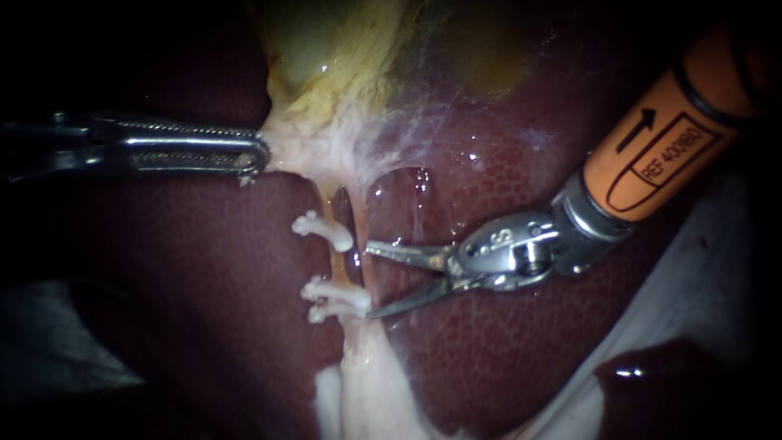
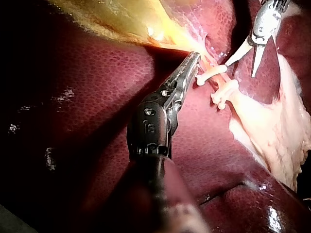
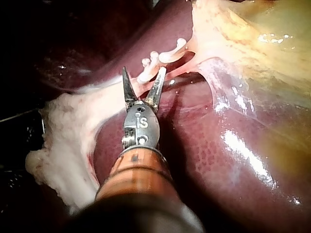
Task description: Go to the cutting position left tube
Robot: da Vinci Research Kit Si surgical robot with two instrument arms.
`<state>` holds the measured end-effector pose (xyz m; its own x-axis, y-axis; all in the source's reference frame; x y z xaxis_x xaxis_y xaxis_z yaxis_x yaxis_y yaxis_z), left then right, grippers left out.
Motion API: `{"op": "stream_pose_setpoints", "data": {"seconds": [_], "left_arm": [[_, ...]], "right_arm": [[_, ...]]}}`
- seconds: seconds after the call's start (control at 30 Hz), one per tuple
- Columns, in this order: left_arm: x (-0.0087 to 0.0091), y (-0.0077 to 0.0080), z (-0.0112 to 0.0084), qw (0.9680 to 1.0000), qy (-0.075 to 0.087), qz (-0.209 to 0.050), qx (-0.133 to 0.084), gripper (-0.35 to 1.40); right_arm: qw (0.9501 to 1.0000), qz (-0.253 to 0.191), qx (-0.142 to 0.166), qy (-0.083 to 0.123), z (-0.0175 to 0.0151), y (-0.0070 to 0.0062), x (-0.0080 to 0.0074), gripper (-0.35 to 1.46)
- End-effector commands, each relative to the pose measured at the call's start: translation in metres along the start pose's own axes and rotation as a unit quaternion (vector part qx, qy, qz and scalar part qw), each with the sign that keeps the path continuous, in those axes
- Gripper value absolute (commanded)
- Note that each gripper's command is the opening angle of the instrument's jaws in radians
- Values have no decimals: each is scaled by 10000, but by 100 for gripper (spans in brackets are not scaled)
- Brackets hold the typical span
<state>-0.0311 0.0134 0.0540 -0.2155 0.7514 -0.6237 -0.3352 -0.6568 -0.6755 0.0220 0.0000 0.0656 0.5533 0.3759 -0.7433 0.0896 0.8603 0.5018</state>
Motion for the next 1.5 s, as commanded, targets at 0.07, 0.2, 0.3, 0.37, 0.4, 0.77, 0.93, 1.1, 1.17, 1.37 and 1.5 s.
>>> {"op": "stream_pose_setpoints", "data": {"seconds": [0.07,0.2,0.3,0.37,0.4,0.77,0.93,1.1,1.17,1.37,1.5], "left_arm": [[0,0,0,10000,-1,0,2,-35],[0,0,0,10000,-1,-1,2,-35],[0,0,1,10000,-1,-1,3,-35],[0,0,1,10000,0,-1,4,-35],[0,1,1,10000,0,-1,4,-35],[1,3,1,10000,0,-1,7,-35],[1,4,1,10000,0,-2,7,-35],[1,4,1,10000,0,-2,7,-35],[1,4,1,10000,0,-3,8,-35],[1,4,1,10000,1,-3,9,-35],[2,5,1,10000,1,-4,10,-35]], "right_arm": [[10000,41,18,-5,6,3,-4,142],[9999,100,73,-7,14,8,-12,144],[9998,117,150,-8,18,13,-17,142],[9997,150,172,-9,21,15,-19,142],[9997,141,174,-11,24,17,-20,142],[9983,105,531,213,50,32,-18,139],[9955,100,831,436,59,36,-14,132],[9933,170,980,580,68,40,-7,130],[9926,221,1004,646,74,43,-3,130],[9911,330,1030,779,90,46,6,130],[9902,394,1028,863,96,46,11,130]]}}
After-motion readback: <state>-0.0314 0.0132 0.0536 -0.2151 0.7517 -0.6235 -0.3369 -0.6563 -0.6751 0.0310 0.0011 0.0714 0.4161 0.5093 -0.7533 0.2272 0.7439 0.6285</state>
